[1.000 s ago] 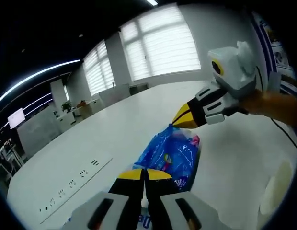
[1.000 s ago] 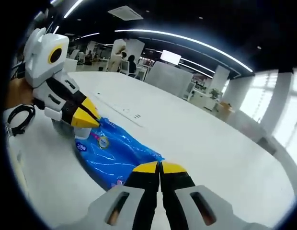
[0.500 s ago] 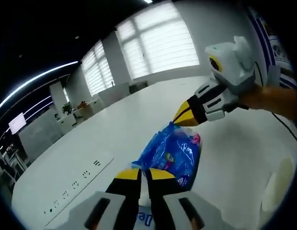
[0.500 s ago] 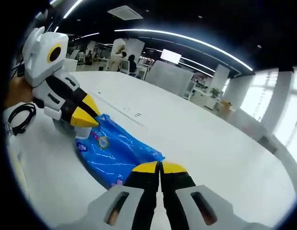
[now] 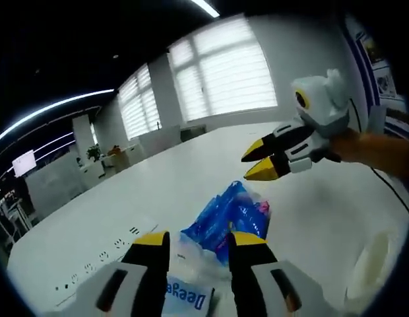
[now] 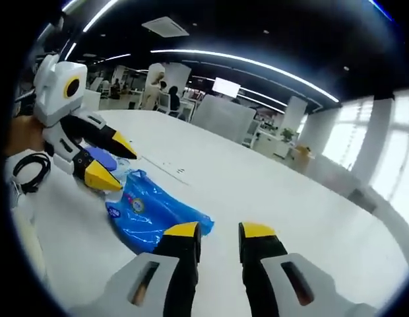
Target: Arrange the tabletop items into an orderly group along one side of the table until the central work area is clear of visible clutter.
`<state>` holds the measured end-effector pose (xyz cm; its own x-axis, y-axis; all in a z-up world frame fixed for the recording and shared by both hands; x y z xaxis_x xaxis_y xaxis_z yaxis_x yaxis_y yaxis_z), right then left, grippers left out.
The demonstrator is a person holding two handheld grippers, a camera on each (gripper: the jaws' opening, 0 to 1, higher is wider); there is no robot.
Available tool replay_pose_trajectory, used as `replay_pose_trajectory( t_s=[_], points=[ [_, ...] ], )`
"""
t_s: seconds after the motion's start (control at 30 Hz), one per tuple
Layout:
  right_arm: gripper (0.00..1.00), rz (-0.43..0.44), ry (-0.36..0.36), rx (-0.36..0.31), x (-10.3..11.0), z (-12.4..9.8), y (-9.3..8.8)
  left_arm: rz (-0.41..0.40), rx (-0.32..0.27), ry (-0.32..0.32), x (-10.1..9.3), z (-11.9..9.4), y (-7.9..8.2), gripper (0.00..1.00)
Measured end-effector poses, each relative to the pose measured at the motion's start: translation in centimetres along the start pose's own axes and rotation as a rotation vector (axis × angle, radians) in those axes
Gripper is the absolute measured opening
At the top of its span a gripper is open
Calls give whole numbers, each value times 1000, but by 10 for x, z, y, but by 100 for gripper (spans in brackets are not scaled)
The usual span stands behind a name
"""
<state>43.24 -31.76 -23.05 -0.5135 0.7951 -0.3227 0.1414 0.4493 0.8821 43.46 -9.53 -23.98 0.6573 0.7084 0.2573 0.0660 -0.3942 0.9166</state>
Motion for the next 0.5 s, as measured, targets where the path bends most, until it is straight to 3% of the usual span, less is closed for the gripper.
replay_pose_trajectory(
  t_s=[0.07, 0.1, 0.13, 0.2, 0.27, 0.37, 0.4, 0.5],
  points=[
    [29, -1, 2, -9, 2, -3, 1, -13, -11, -9, 0, -2, 2, 45],
    [30, 4, -3, -9, 2, -5, 3, -20, -13, -17, -2, -4, 3, 58],
    [35, -3, -11, -25, 2, -7, 5, -24, -13, -49, -7, -7, 4, 69],
    [51, 1, -11, -27, 1, -7, 6, -31, -1, -37, -9, -10, 5, 81],
    [64, 38, -10, -25, 1, -9, 8, -33, -5, -38, -10, -15, 8, 84],
    [78, 65, 7, -12, 3, -11, 8, -116, -28, -72, -13, -18, 13, 100],
    [82, 67, 6, -10, 4, -12, 8, -134, -48, -94, -14, -18, 16, 100],
    [100, 63, 3, -11, 7, -14, 10, -156, -36, -119, -15, -20, 16, 100]
  ],
)
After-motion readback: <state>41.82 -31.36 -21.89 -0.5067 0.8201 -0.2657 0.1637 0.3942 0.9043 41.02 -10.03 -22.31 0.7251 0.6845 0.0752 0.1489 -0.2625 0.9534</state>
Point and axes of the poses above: the point that each gripper's makers call its tool centre point, and the gripper's own axes: z roughly forward along the fingers, x roughly to its left, y roughly out of its top, the point moved 9 cm from there along -z, roughly backward along the fingers, and after that the axes turned 4 degrees about y, right-handed, at the moved point
